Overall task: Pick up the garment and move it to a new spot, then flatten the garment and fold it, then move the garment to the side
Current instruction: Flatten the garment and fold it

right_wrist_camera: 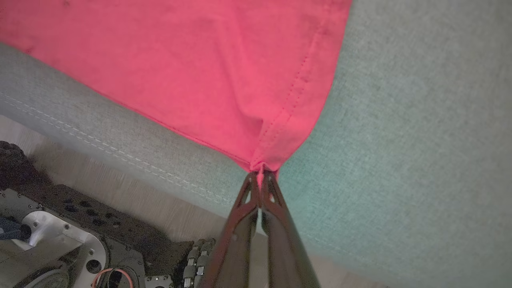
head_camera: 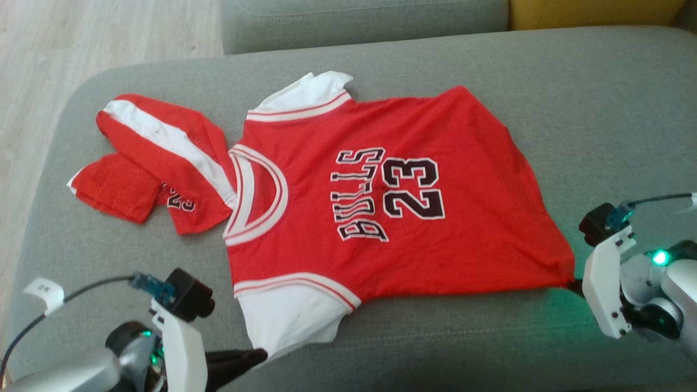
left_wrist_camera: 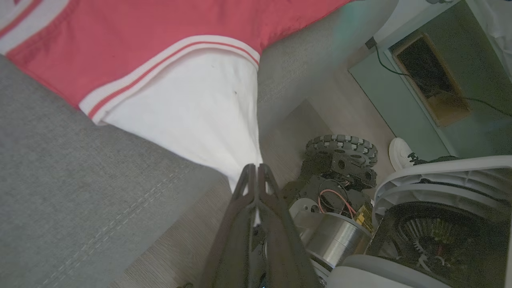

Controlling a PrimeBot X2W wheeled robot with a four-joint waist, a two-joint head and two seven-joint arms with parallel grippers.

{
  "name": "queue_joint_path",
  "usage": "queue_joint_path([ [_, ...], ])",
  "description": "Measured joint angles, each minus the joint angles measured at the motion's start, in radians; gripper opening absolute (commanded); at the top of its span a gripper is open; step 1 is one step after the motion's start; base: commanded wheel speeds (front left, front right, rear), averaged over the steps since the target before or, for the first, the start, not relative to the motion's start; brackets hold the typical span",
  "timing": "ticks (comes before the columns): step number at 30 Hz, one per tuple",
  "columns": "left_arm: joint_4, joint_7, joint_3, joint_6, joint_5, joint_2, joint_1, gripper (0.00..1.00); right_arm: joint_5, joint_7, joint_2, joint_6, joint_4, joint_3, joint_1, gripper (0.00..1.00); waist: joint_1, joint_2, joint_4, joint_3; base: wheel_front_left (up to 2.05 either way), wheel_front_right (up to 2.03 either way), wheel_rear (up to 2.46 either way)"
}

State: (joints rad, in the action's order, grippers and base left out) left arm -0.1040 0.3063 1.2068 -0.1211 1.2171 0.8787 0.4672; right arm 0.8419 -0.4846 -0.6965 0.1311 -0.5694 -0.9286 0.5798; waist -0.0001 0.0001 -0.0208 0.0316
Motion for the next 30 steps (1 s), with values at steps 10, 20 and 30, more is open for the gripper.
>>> queue_joint_path([
  [10, -0.027, -0.075, -0.006, 0.044, 0.017, 0.011, -0.046, 1.0, 0.053, -0.021, -0.003, 0.0, 0.059, 0.115, -0.066, 1.0, 0.0, 0.0, -0.026, -0.017, 0.0, 0.0, 0.0],
  [20, -0.02, -0.485, -0.245, 0.167, 0.066, -0.057, -0.08, 1.0, -0.05, 0.271, 0.07, 0.0, 0.137, 0.391, -0.104, 1.0, 0.0, 0.0, -0.024, -0.013, 0.0, 0.0, 0.0],
  [30, 0.042, -0.556, -0.657, 0.262, -0.315, -0.395, -0.29, 1.0, -0.336, 0.516, 0.314, 0.0, 0.206, 0.703, -0.266, 1.0, 0.0, 0.0, -0.012, 0.008, 0.0, 0.0, 0.0],
])
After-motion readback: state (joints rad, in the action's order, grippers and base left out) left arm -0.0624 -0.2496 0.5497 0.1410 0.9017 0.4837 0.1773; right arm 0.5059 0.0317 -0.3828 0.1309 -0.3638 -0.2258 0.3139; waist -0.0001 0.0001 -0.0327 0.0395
